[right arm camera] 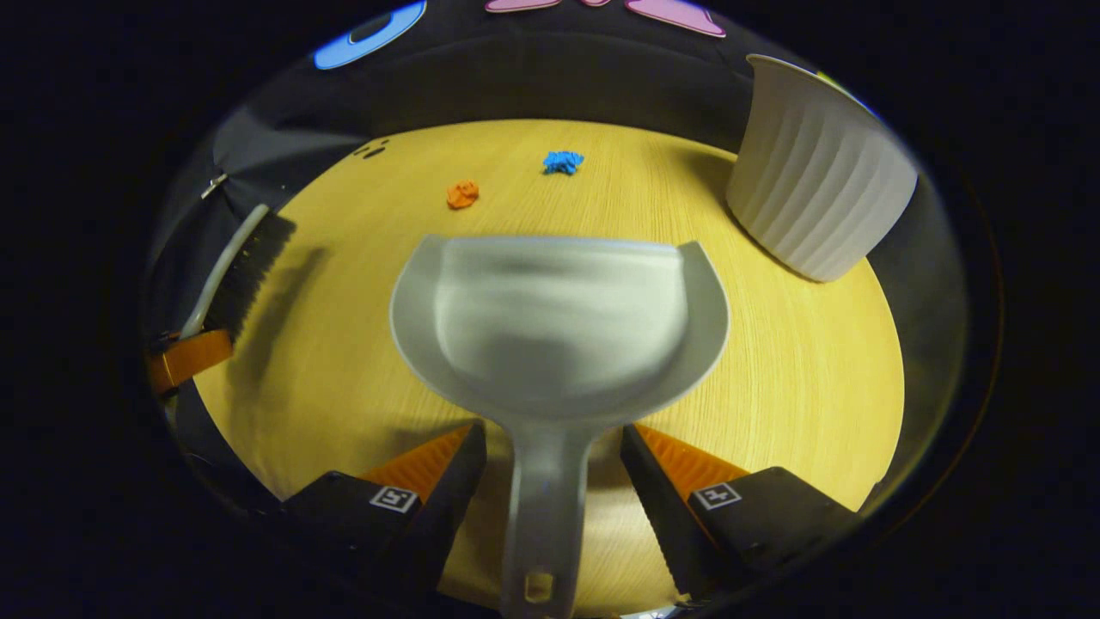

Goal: Pick up the small broom and dustpan from the desktop, sweep the trash into the dustpan with the broom, and then empty the trash into the garbage bin.

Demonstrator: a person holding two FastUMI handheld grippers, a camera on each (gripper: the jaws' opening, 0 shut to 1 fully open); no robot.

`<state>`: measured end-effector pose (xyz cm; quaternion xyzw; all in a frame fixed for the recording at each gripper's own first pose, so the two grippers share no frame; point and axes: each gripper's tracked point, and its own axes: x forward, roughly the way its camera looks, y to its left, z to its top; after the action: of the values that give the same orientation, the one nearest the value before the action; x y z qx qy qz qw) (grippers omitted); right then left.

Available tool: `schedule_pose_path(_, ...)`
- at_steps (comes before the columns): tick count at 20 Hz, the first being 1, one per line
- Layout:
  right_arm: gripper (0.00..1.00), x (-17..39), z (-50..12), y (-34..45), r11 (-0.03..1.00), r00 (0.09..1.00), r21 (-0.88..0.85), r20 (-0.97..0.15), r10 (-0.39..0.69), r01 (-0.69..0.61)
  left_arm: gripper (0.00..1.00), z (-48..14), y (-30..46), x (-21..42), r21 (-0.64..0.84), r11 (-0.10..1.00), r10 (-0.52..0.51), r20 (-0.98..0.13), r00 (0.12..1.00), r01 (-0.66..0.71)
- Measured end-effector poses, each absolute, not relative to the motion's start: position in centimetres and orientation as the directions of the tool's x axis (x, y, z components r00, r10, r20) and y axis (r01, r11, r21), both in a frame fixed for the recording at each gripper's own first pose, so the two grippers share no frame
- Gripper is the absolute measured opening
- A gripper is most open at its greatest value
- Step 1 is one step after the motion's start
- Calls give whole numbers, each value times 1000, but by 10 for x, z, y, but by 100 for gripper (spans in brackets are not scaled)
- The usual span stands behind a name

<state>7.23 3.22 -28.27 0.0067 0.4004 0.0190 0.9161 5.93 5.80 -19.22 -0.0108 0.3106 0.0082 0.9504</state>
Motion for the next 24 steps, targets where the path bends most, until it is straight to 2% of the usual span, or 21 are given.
schedule_pose_path(2,99,76,-285,31,999,676,31,-736,28,-9,28,-194,64,58,-11,999,20,-596,803,-33)
schedule_pose_path(3,90,77,-280,28,999,680,37,-733,22,7,28,-196,65,57,-8,999,24,-600,799,-36)
schedule_pose_path(4,87,77,-283,26,999,669,41,-743,21,15,28,-196,65,57,-9,999,22,-603,798,-34)
schedule_pose_path(5,70,76,-281,25,999,674,44,-738,15,25,28,-197,66,55,-11,999,21,-605,796,-34)
schedule_pose_path(7,45,77,-281,25,998,674,52,-739,18,30,27,-199,65,55,-10,999,20,-608,794,-33)
schedule_pose_path(9,39,79,-283,24,999,684,48,-729,29,9,27,-202,62,58,-13,999,19,-613,790,-34)
schedule_pose_path(12,40,78,-283,24,998,672,59,-738,61,-26,26,-207,54,62,-30,999,3,-622,783,-28)
schedule_pose_path(19,34,76,-282,20,994,654,88,-748,113,-71,28,-198,47,121,23,999,-11,-632,775,33)
schedule_pose_path(20,37,74,-281,16,994,654,64,-749,108,-90,29,-192,50,134,47,998,-8,-631,776,48)
schedule_pose_path(23,37,71,-280,7,992,647,54,-754,117,-115,28,-180,50,173,101,989,-18,-634,773,106)
schedule_pose_path(24,41,71,-277,3,991,646,49,-755,118,-124,28,-177,49,187,121,984,-23,-635,772,129)
